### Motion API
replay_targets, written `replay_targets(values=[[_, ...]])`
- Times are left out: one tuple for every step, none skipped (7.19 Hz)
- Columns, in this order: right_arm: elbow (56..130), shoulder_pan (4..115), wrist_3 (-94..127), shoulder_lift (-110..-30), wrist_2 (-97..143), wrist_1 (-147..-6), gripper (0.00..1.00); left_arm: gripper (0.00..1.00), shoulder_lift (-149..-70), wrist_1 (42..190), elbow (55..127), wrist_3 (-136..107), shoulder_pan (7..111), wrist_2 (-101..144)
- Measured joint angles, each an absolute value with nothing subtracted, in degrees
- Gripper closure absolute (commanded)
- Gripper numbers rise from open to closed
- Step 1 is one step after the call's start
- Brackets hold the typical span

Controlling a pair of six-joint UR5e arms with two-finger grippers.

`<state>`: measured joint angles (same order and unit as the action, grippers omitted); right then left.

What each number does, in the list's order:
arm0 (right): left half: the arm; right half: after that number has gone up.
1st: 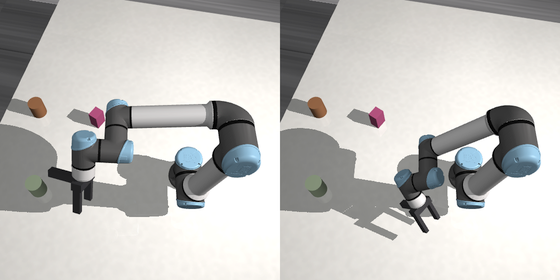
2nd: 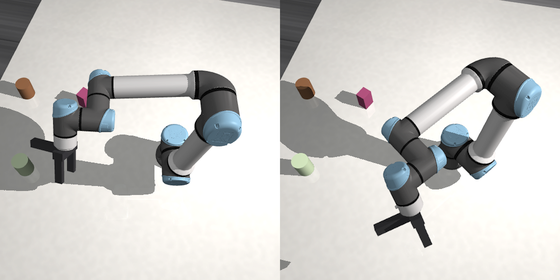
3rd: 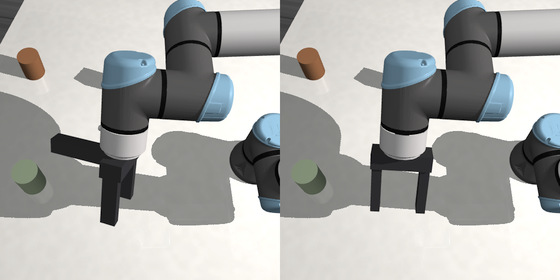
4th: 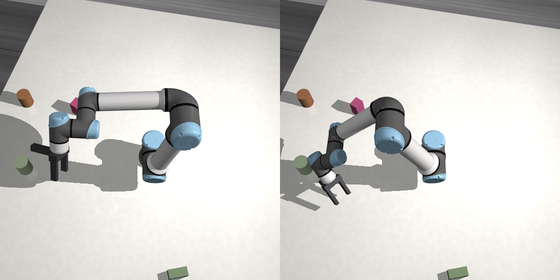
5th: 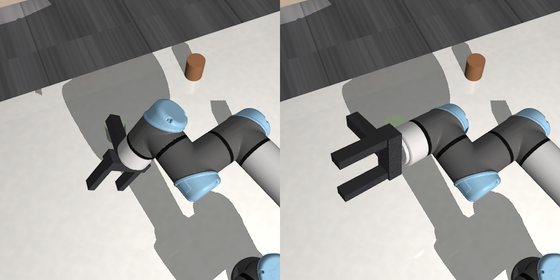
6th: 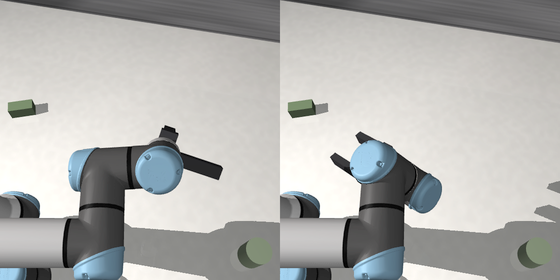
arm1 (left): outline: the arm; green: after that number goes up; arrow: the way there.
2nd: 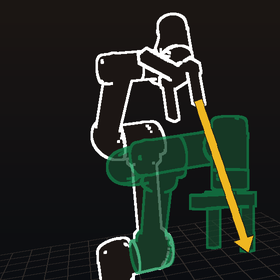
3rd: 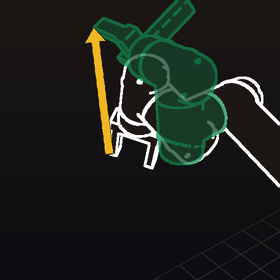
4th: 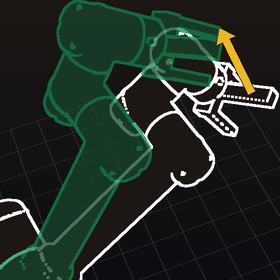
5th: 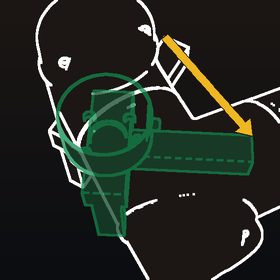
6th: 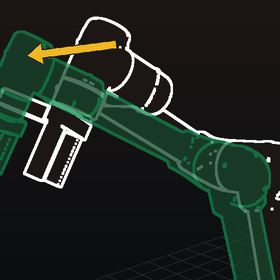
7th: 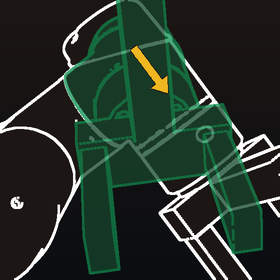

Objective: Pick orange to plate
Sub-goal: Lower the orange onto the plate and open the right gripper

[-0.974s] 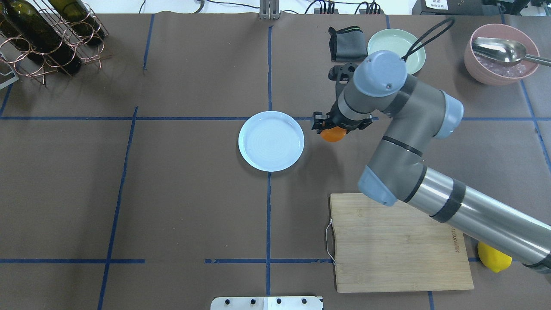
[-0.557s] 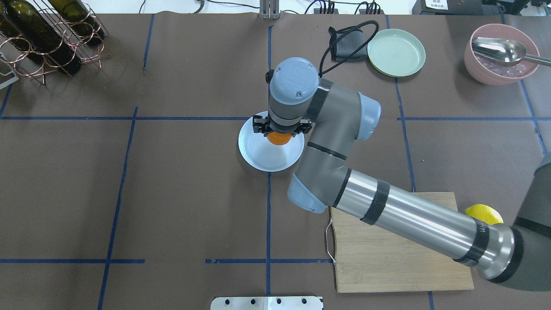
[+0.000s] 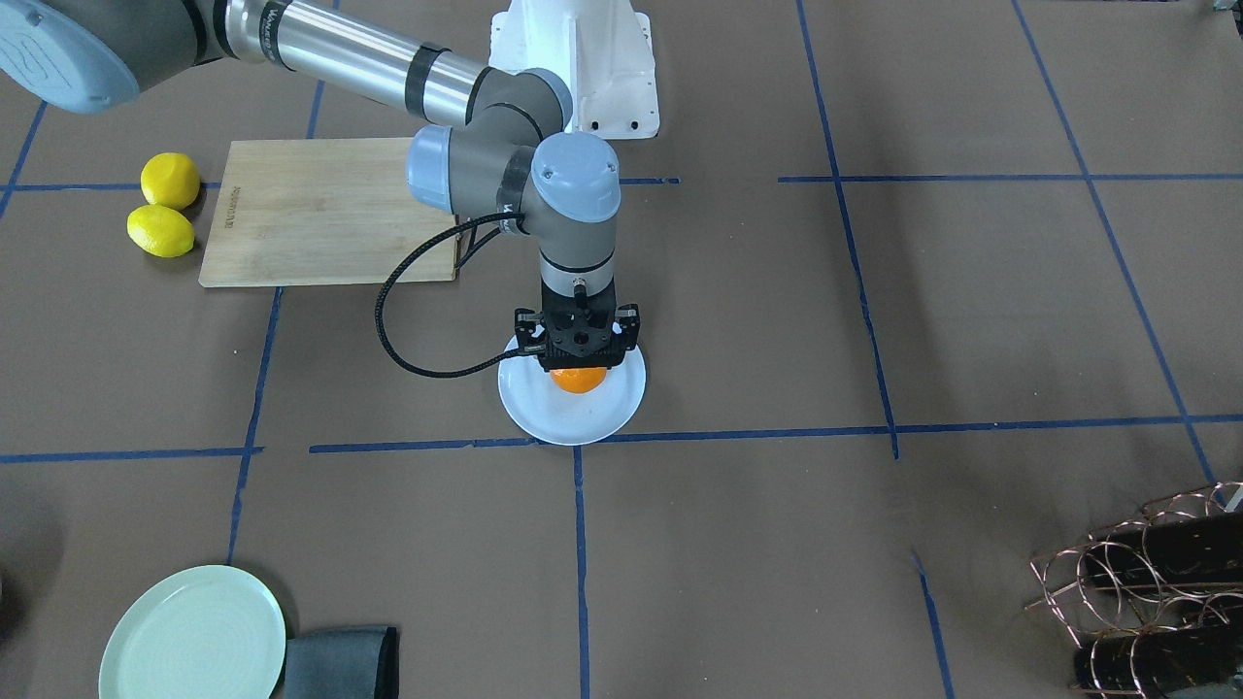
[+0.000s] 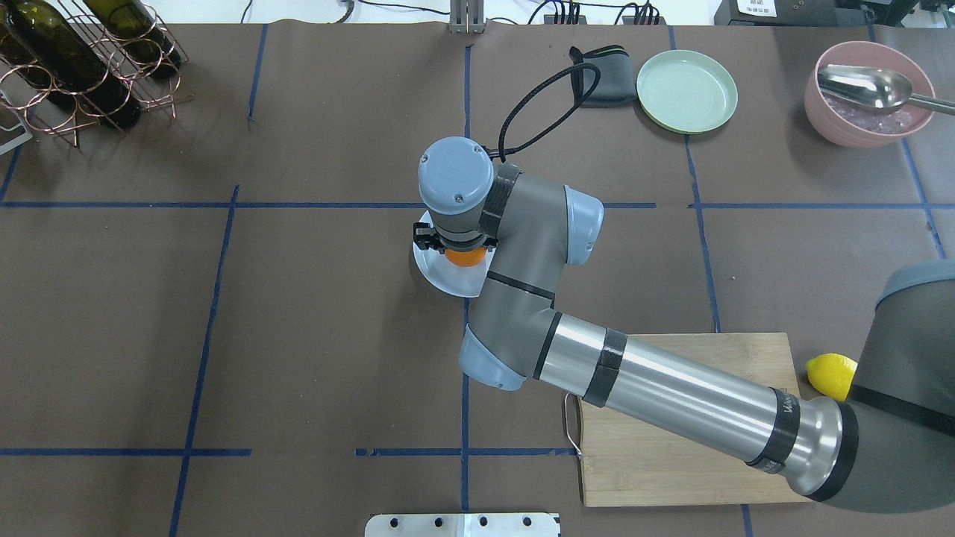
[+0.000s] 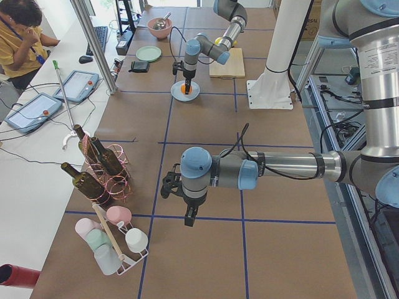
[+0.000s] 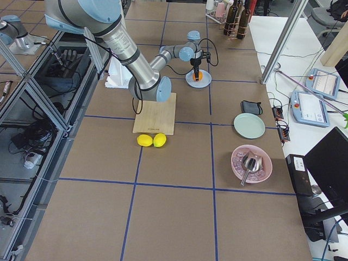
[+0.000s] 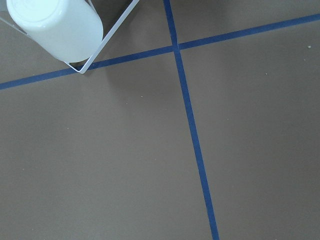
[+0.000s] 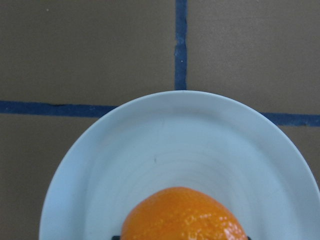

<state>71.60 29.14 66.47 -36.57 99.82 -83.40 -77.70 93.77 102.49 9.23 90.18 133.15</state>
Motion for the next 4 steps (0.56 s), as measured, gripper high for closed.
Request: replay_targets(values=[[71.6, 29.2, 65.4, -36.6, 99.3, -83.9, 0.0, 0.0, -77.7, 93.8, 102.4, 9.2, 90.2, 133.2], [71.6, 29.8, 64.5, -36.6, 99.6, -84.5, 0.0, 0.0, -77.7, 93.8, 102.3, 9.2, 90.2, 133.2], [71.8, 31.8, 63.0, -36.6, 102.7, -85.0, 0.0, 0.0, -77.6, 93.7, 102.0, 9.2, 90.2, 133.2], [72.3, 35.6, 61.0, -37.1, 108.6, -85.4, 0.0, 0.0, -77.4, 93.5, 101.4, 9.2, 90.2, 133.2]])
